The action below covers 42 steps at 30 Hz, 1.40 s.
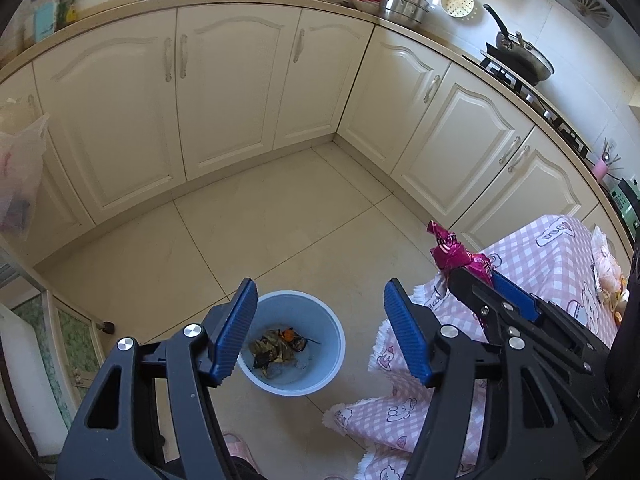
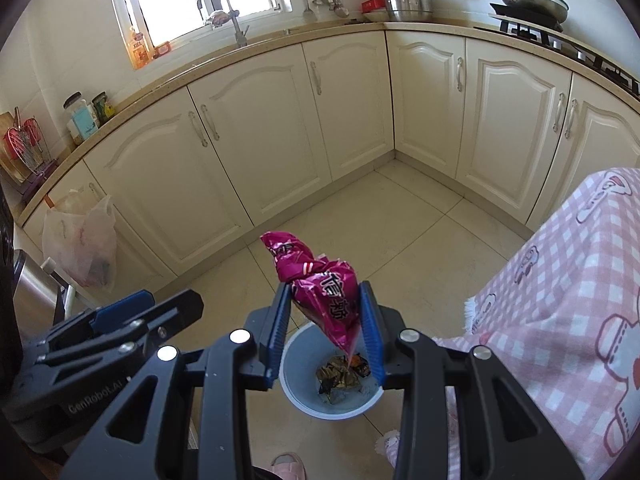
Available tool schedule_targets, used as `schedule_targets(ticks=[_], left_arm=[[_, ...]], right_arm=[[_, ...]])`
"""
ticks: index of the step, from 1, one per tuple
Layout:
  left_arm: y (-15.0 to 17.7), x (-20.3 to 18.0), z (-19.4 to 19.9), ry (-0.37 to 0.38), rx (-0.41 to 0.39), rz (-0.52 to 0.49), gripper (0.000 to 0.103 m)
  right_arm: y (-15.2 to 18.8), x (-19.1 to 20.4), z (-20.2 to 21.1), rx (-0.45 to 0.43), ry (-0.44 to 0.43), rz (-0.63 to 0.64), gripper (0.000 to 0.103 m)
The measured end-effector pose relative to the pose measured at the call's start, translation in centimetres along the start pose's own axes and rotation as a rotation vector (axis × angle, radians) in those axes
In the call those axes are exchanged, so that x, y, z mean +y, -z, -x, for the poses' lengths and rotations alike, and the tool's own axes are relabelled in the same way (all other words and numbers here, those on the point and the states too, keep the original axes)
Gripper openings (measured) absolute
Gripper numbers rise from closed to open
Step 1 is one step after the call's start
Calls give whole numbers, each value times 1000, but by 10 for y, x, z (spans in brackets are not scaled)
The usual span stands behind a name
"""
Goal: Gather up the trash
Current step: 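Drop the orange peel into the blue bin with the left tool while the right tool drops the pink wrapper, then move both open tools back over the table of trash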
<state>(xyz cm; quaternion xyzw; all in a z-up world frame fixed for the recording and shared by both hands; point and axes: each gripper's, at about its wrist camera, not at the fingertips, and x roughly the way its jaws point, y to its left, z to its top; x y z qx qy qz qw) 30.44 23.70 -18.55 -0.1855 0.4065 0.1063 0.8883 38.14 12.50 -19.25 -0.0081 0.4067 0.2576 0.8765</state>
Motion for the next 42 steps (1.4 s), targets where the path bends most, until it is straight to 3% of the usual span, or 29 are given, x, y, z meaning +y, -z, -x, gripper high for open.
schedule_targets(ticks=[8, 15, 24, 31, 37, 42], left_arm=[[-7, 12, 13, -25, -33, 38, 63], [-8, -14, 25, 30, -46, 0, 63], [3, -101, 54, 181, -73, -135, 63], [25, -188, 67, 285, -69, -288, 63], [41, -255, 58, 340, -35, -404, 63], [46, -301, 35, 348, 10, -472, 63]], right_arm=[[-14, 14, -2, -32, -11, 18, 47], [-14, -4, 30, -73, 20, 4, 47], [-3, -77, 120, -182, 143, -71, 47], [25, -163, 196, -257, 262, -180, 49], [45, -234, 229, -252, 353, -275, 49], [55, -277, 233, -225, 389, -321, 49]])
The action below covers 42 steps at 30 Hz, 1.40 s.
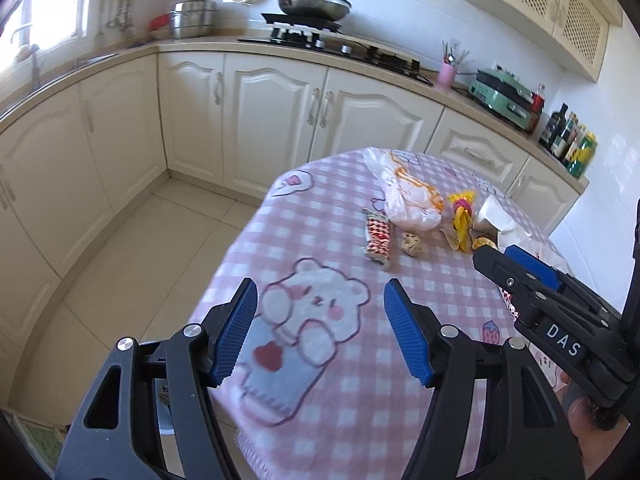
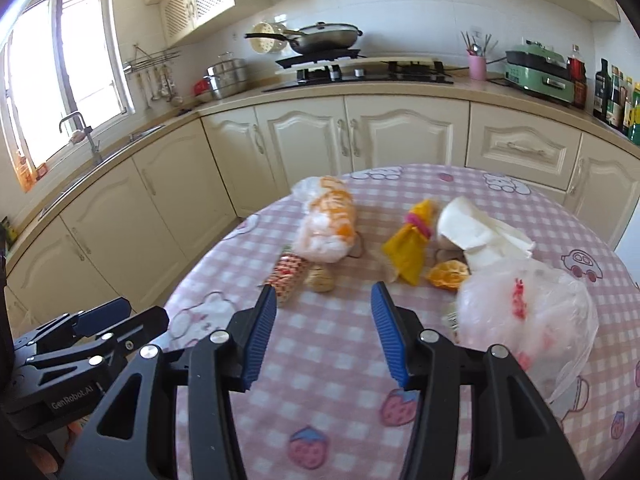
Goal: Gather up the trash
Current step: 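Move both open tools back over the table of trash, then grasp the red-white checkered snack packet with the left tool while the right tool grasps the walnut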
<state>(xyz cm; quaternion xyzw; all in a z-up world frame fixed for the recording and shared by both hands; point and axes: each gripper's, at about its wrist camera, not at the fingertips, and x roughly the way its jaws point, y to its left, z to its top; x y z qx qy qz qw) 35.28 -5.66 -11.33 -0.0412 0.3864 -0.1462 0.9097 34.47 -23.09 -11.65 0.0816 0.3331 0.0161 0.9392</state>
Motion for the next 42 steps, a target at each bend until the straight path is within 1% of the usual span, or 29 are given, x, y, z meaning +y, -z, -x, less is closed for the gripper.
schedule_targets(ticks=[3, 7, 9, 13, 16, 18, 19, 20, 21, 24, 29, 33, 35, 37, 39, 40, 41, 42], left_arm=[[-6, -19, -23, 8, 36, -42, 63], [-11, -35, -50, 7, 71, -82, 63], [-15, -40, -61, 2, 81, -92, 59], [-21, -47, -78, 2, 92, -113, 54], [-24, -49, -88, 5, 98, -112, 50], [-23, -49, -94, 19, 117, -112, 42], [-24, -50, -95, 19, 118, -114, 40], [-25, -51, -96, 29, 116, -116, 32], [-26, -52, -97, 45, 121, -120, 27], [-24, -51, -95, 63, 120, -126, 22], [-19, -33, -77, 61, 94, -82, 22], [-17, -17, -66, 46, 78, -53, 22], [-16, -9, -61, 37, 69, -36, 22], [-16, -3, -56, 30, 61, -22, 22], [-15, 3, -52, 26, 54, -9, 22], [-14, 5, -49, 23, 53, -6, 22], [-14, 8, -47, 22, 52, -3, 22], [-14, 11, -45, 22, 48, 3, 22]], right_arm=[[-3, -12, -12, 16, 12, -7, 49], [-5, -22, -29, 26, -1, -18, 49], [-7, -27, -37, 30, 3, -27, 49], [-6, -32, -50, 56, -17, -39, 49], [-7, -31, -52, 59, -20, -36, 49], [-7, -30, -54, 63, -22, -36, 49], [-7, -30, -54, 65, -22, -35, 49], [-7, -30, -55, 67, -24, -35, 49], [-7, -29, -56, 69, -25, -34, 49], [-6, -28, -56, 70, -27, -30, 49], [-8, -16, -58, 85, -27, 9, 49], [-10, 4, -70, 132, -74, 35, 49], [-12, 14, -79, 141, -43, 73, 49], [-13, 18, -89, 173, -47, 70, 48], [-14, 22, -98, 190, -19, 84, 48], [-14, 21, -102, 203, -15, 83, 43], [-14, 21, -103, 206, -8, 80, 27], [-15, 20, -102, 201, -1, 80, 24]])
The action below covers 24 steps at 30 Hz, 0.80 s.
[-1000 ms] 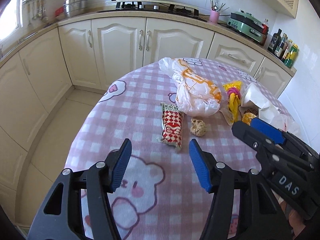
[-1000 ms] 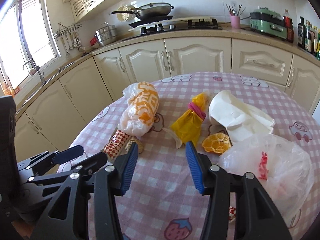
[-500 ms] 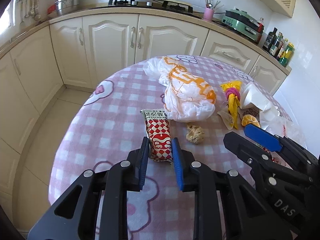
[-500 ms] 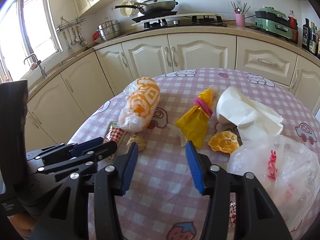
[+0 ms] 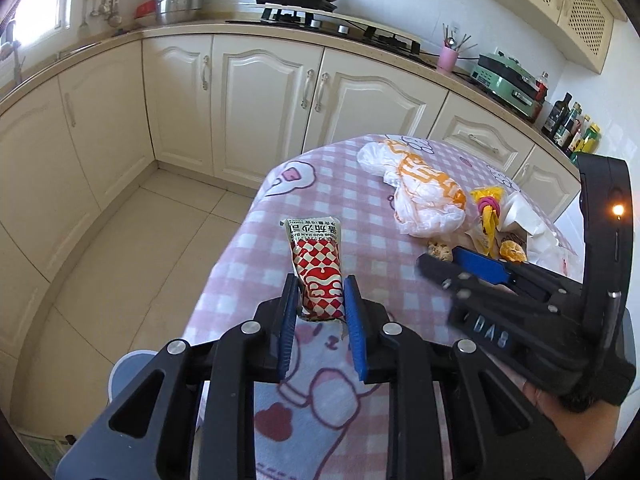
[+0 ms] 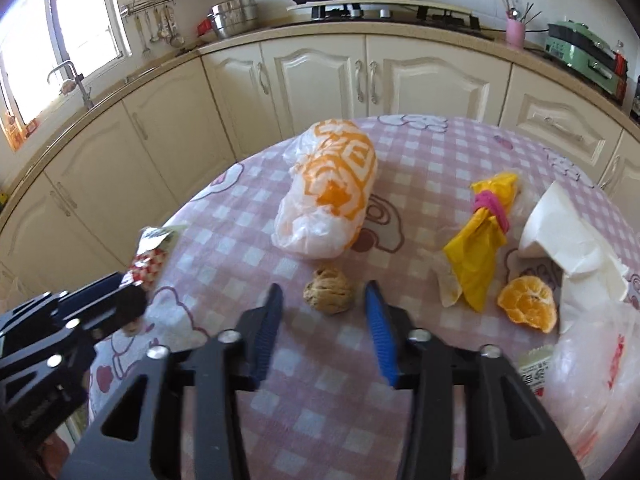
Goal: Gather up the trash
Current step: 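Grasp the red-white checkered snack packet with the left tool while the right tool grasps the walnut, then carry both items over the blue bin and open both tools to drop them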
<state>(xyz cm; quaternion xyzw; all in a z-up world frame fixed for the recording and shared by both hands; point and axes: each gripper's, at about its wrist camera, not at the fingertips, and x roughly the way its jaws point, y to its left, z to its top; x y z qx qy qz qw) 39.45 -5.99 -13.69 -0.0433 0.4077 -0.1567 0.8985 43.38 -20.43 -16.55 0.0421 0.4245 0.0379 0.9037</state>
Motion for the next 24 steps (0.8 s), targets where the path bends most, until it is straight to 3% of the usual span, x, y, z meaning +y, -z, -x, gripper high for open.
schedule_targets(ticks=[6, 11, 17, 24], left_arm=[[6, 16, 20, -9, -25, 26, 22], [18, 34, 43, -27, -51, 51, 22], [35, 72, 72, -82, -71, 98, 22], [62, 129, 100, -166, -75, 190, 22]], right_arm=[[11, 7, 14, -10, -5, 0, 24], [22, 41, 39, -51, -63, 40, 24], [26, 105, 60, -86, -176, 110, 24], [40, 187, 56, -62, -284, 200, 24]])
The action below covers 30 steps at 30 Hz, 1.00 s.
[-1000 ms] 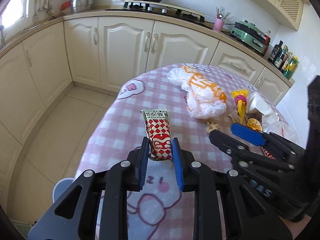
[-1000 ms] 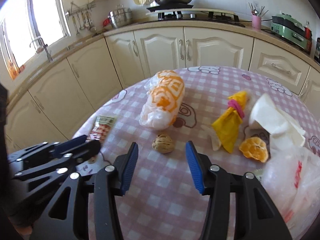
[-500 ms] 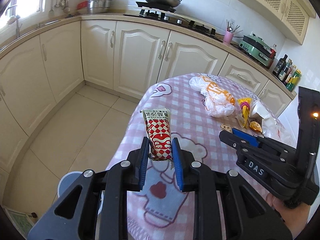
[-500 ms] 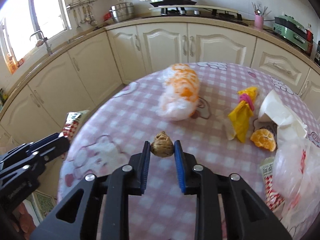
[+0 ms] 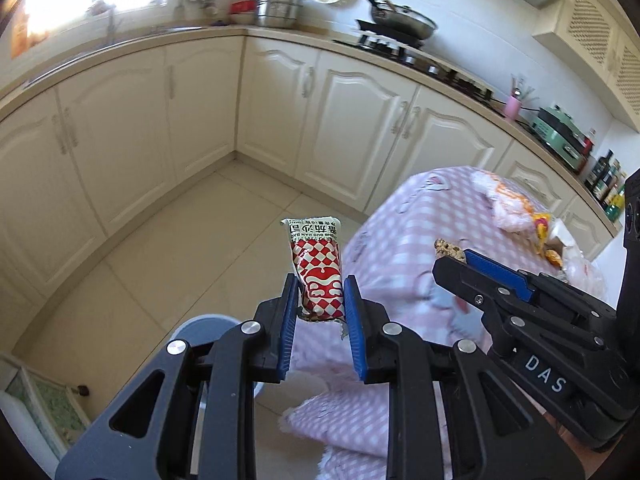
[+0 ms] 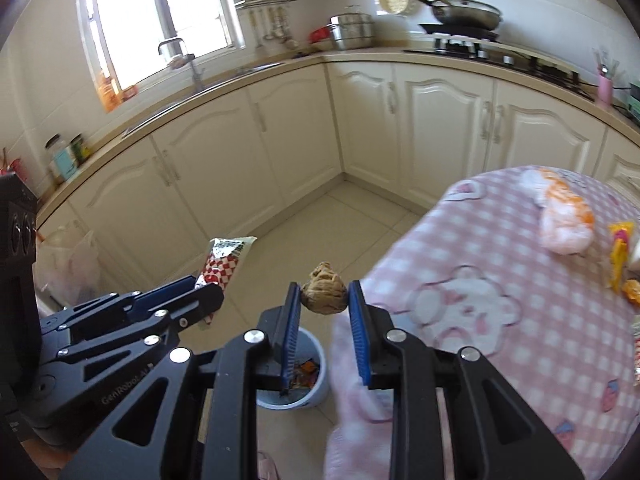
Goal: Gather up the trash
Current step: 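Carry both items over the blue bin and open both tools to drop them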
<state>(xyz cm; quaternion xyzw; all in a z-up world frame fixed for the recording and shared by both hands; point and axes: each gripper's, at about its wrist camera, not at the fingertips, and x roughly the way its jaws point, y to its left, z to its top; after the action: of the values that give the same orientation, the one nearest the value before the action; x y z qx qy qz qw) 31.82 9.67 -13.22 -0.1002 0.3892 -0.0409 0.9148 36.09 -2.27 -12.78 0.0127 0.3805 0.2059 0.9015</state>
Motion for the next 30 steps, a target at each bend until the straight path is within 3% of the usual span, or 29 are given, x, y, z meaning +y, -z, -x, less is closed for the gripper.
schedule_targets(ticks=[9, 19, 22, 25, 30], left_arm=[[21, 64, 1, -85, 38, 91, 22], [27, 96, -25, -86, 72, 166, 22], [24, 101, -27, -76, 49, 194, 27], [22, 103, -30, -81, 42, 206, 42], [24, 108, -34, -89, 57, 210, 44]], right_arm=[[17, 67, -42, 61, -82, 49, 24], [25, 88, -80, 95, -113, 30, 24], [23, 87, -86, 95, -104, 21, 24], [21, 84, -91, 105, -102, 17, 24], [24, 85, -100, 127, -104, 22, 24]])
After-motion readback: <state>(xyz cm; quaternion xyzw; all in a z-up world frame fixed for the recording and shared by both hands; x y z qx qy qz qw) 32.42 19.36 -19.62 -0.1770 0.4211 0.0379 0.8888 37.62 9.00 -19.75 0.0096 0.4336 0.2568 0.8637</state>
